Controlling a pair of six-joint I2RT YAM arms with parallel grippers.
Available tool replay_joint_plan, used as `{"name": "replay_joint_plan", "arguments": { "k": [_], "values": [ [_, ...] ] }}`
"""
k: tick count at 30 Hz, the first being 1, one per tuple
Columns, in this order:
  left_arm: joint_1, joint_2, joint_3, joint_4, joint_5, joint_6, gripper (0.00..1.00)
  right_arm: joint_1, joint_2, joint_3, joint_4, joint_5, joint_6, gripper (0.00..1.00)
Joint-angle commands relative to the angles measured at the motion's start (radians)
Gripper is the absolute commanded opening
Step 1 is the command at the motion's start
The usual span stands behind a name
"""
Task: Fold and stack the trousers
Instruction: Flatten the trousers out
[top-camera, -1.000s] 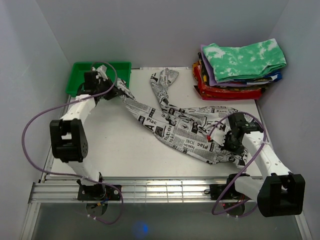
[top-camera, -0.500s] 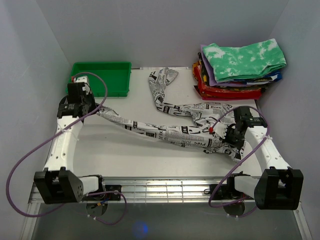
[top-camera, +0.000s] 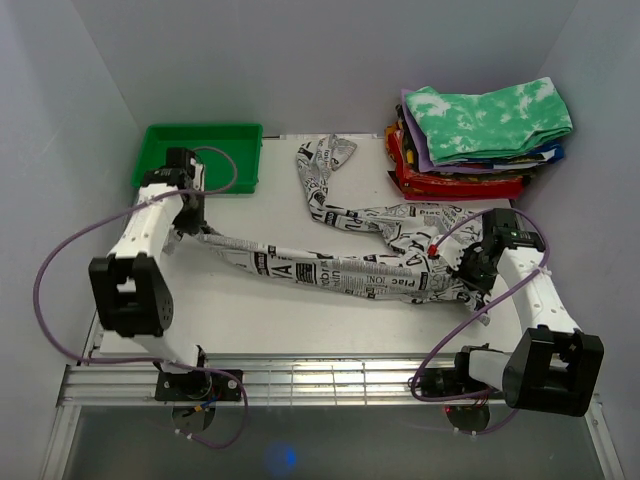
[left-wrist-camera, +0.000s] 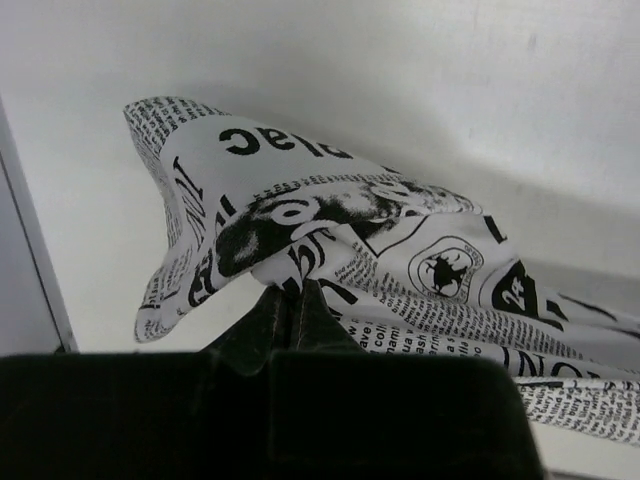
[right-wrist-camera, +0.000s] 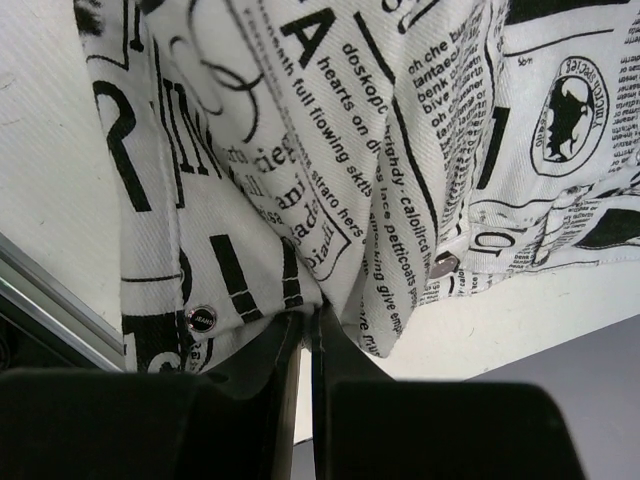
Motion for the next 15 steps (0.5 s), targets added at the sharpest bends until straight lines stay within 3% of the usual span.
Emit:
{"name": "replay_joint_plan", "arguments": {
  "k": [1,2,3,4,5,6,8,11,15],
  "values": [
    [-0.012,0.414,0.278,0.035,-0.039,0.092,0.02,-0.029,-0.031,-0.011,0.006,0.104,-0.232,0.08],
    [-0.069,0.497,0.436,-0.030,-0.060,0.096,0.04,-0.034,-0.033,-0.020,0.010,0.111,-0.237,0.08],
    [-0.093,0.651,0.594,-0.121,-0.056,0.123,0.12,-0.037,-0.034,-0.021,0.012,0.118,-0.248,0.08],
    [-0.097,0.768,0.746,-0.220,-0.054,0.117,0.22,-0.042,-0.033,-0.018,0.015,0.118,-0.248,0.08],
    [-0.091,0.792,0.781,-0.248,-0.016,0.132,0.34,-0.043,-0.028,-0.004,0.015,0.118,-0.246,0.08],
    [-0.069,0.770,0.772,-0.241,0.039,0.161,0.54,-0.048,-0.023,0.011,0.015,0.115,-0.237,0.08],
    [-0.023,0.652,0.671,-0.173,0.144,0.209,0.68,-0.051,-0.019,0.021,0.013,0.110,-0.220,0.08],
    [0.138,0.479,0.519,-0.059,0.255,0.299,0.76,-0.052,-0.033,0.001,0.017,0.105,-0.215,0.08],
    [0.243,0.423,0.458,0.035,0.344,0.356,0.78,-0.052,-0.054,-0.039,0.024,0.110,-0.228,0.08]
  ]
}}
